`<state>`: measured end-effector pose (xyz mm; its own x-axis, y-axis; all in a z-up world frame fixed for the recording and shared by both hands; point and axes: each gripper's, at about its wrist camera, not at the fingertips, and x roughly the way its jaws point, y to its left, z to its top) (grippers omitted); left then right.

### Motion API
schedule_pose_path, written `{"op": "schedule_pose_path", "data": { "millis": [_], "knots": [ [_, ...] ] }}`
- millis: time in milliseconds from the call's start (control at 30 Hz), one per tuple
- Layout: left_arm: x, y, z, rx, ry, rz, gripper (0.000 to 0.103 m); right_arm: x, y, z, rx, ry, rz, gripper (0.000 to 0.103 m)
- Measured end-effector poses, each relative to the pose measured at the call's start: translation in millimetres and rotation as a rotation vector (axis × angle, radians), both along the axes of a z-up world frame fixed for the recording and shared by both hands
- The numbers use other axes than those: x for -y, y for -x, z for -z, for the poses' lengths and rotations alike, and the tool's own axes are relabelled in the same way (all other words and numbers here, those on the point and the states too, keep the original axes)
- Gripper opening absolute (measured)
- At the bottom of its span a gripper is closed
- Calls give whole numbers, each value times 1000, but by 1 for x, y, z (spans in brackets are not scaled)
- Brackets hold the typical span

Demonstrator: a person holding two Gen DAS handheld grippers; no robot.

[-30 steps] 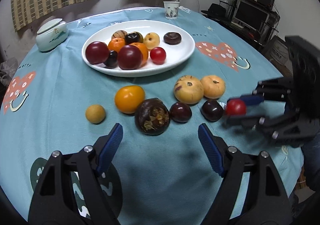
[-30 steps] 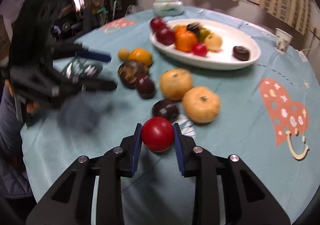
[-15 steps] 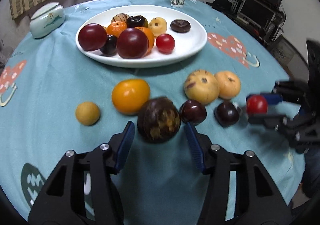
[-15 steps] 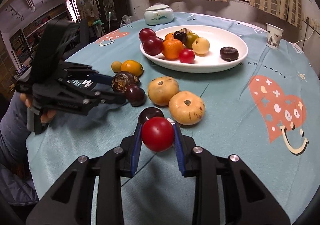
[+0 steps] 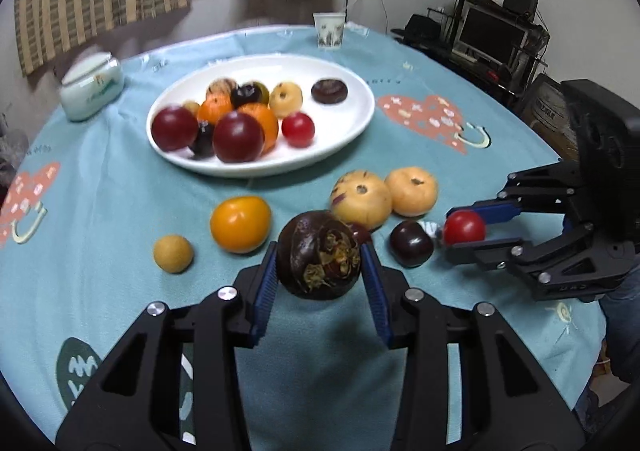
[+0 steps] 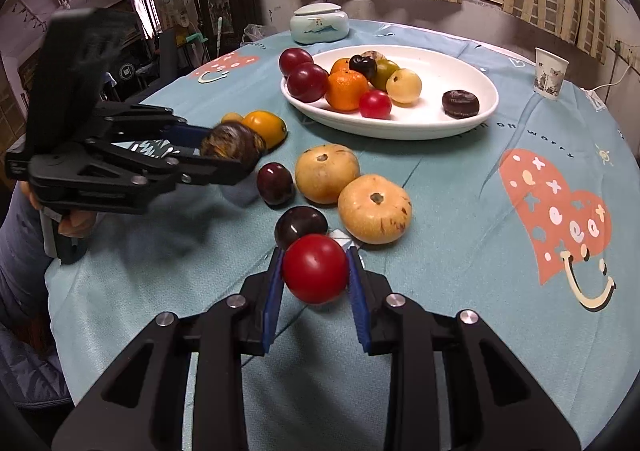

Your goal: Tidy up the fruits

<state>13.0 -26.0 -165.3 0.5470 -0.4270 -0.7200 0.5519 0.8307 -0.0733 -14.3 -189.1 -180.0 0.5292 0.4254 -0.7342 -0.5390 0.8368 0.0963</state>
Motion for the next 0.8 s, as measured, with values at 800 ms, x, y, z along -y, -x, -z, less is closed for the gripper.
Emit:
{"op": "schedule_pose_path", "data": {
  "millis": [800],
  "knots": [
    [-6,1,0,18,-62,-99,40,-6,2,5,-19,11,-48,31]
  ]
}}
